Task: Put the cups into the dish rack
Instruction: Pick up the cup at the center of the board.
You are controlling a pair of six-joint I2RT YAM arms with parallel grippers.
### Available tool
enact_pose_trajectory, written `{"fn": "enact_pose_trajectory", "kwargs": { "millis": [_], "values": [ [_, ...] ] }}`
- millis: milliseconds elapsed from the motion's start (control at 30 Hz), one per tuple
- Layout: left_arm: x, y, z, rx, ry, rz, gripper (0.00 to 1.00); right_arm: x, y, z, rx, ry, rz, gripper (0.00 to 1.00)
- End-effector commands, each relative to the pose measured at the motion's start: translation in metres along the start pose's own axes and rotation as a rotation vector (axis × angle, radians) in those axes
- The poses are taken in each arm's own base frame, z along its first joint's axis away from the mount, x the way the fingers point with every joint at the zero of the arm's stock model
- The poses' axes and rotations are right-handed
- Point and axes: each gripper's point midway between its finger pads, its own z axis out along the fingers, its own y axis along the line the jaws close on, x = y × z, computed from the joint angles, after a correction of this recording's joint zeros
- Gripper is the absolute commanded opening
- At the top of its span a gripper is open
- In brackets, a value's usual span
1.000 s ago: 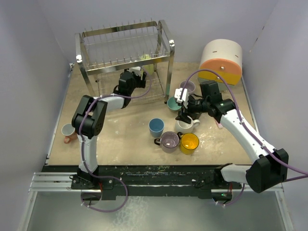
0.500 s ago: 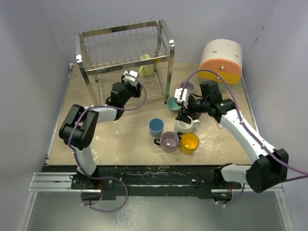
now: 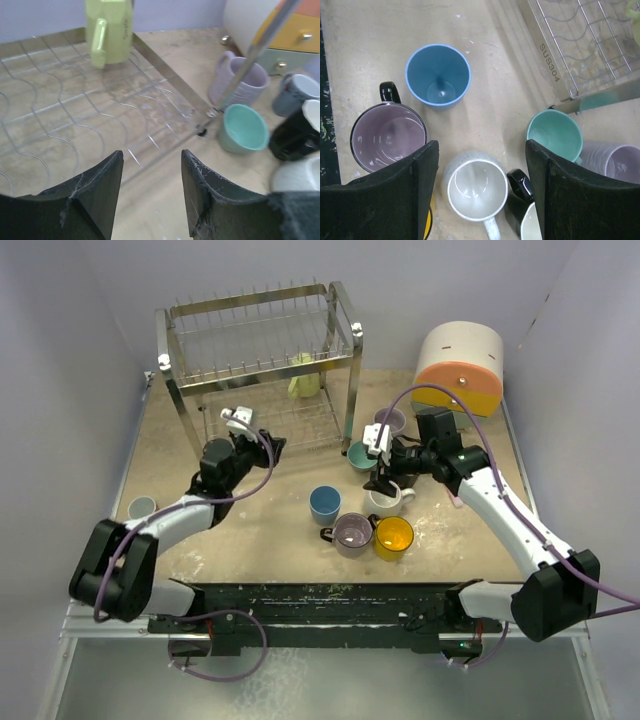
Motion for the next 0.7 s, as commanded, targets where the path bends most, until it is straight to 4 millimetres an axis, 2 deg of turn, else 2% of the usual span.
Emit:
{"fn": "enact_pose_trajectory", "kwargs": {
  "millis": [0, 167, 333, 667],
  "values": [
    [-0.007, -0.037, -0.032, 0.143, 0.043, -0.152, 0.54, -0.031, 0.001, -0.01, -0.01, -0.102, -0.082, 0.72],
    [-0.012, -0.064, -0.067, 0.253, 0.097, -0.234, 0.54, -0.035, 0.007, -0.01, -0.036, -0.136, -0.087, 0.72],
    [-0.012, -0.077, -0.095, 0.281, 0.139, -0.345, 0.54, -0.037, 0.013, -0.006, -0.075, -0.163, -0.066, 0.72],
    [-0.018, -0.103, -0.12, 0.398, 0.128, -0.626, 0.54, -0.037, 0.033, -0.003, -0.159, -0.227, -0.167, 0.72]
  ]
}}
